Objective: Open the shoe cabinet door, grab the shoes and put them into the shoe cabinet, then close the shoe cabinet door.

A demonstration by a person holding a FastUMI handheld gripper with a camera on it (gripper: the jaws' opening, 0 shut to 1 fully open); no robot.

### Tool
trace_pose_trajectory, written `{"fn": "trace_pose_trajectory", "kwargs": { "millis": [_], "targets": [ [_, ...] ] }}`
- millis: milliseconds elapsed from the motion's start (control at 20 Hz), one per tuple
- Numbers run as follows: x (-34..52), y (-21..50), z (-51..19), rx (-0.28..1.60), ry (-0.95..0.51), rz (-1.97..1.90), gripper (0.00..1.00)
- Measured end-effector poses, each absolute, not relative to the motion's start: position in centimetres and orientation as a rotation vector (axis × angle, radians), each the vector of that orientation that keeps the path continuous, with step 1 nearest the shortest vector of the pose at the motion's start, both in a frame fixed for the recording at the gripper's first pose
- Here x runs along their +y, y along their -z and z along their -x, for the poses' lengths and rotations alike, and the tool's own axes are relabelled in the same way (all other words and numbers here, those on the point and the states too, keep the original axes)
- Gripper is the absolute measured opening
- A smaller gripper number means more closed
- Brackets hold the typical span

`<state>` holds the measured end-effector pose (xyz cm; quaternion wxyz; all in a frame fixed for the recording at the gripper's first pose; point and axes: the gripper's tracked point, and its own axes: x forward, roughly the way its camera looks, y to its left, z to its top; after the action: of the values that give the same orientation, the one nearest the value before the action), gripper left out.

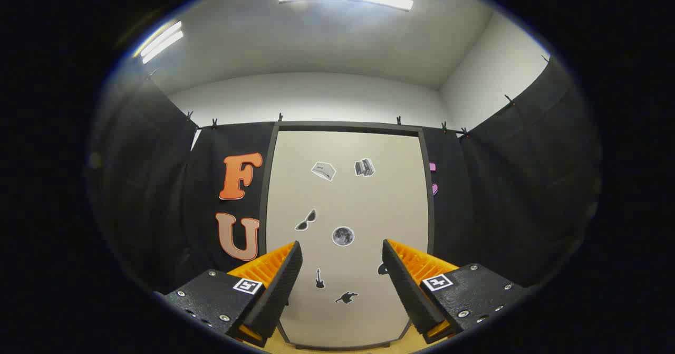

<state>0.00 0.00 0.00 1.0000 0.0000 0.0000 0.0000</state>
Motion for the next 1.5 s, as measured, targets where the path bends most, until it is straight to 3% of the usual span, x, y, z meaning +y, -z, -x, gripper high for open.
{"fn": "trace_pose_trajectory", "kwargs": {
  "millis": [700,1250,1500],
  "targets": [
    [1.5,2.2,-0.9,0.052,-0.037,-0.031,0.95],
    [7.8,13.8,-4.3,0.304,-0.145,-0.086,0.95],
    [10.7,16.7,-6.6,0.346,-0.176,-0.08,0.88]
  ]
}}
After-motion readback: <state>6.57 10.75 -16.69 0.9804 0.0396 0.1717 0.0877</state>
